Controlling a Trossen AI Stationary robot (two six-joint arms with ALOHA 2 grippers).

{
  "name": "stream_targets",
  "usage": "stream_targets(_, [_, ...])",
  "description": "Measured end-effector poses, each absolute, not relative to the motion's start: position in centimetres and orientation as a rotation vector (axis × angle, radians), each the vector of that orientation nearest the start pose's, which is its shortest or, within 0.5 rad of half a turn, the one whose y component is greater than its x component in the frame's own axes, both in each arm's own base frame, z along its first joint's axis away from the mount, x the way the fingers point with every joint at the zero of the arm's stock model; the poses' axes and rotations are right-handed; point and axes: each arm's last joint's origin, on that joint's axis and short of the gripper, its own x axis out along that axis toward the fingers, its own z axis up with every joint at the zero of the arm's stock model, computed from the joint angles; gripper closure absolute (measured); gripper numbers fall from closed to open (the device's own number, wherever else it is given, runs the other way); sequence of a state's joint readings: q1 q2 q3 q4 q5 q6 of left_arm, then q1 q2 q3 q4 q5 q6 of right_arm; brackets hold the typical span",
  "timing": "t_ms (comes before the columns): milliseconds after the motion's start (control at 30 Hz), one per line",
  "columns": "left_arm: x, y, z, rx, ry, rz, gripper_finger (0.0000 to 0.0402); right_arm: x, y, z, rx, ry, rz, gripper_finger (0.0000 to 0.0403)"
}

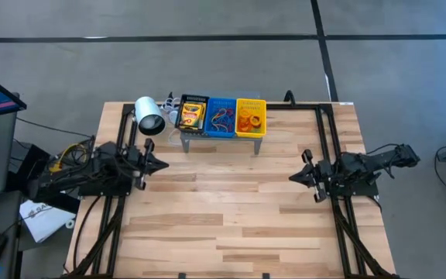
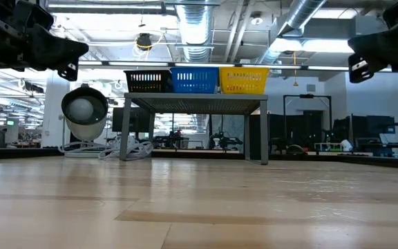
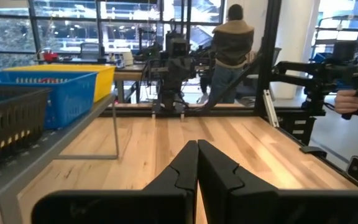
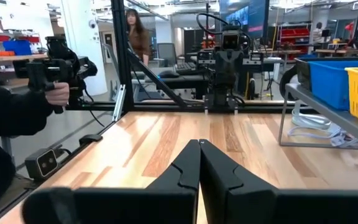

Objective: Pick & Place Office Desk Supplies
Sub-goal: Return to Home Position

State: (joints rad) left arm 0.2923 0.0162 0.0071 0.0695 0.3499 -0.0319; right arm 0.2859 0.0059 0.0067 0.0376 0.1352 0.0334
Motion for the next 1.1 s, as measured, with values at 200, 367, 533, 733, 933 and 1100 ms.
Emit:
stream_targets(200, [9.78,1.99,16.74,-0.023,-0.01,-0.051,0.0401,9.46,2.38,16.86,0.034,-0.033,0.154,0.0403])
stream_targets(367, [10.04,2.07,16.38,-0.037,0.033,-0.051,0.0401,9.62,2.43,16.67,0.029,-0.008,0.154,0.0403])
stream_targets(533, [10.17,2.09,16.36,-0.038,0.034,-0.056,0.0401,9.74,2.47,16.49,0.024,0.013,0.154,0.0403])
stream_targets(733, [10.16,2.09,16.71,0.021,-0.003,-0.056,0.0401,9.74,2.47,16.48,0.024,0.012,0.154,0.0403])
stream_targets(933, [10.16,2.18,16.83,0.034,-0.015,-0.027,0.0401,9.74,2.46,16.47,0.024,0.012,0.153,0.0403])
stream_targets(1100, [10.16,2.27,16.87,0.061,-0.018,0.006,0.0401,9.74,2.47,16.47,0.024,0.012,0.154,0.0403])
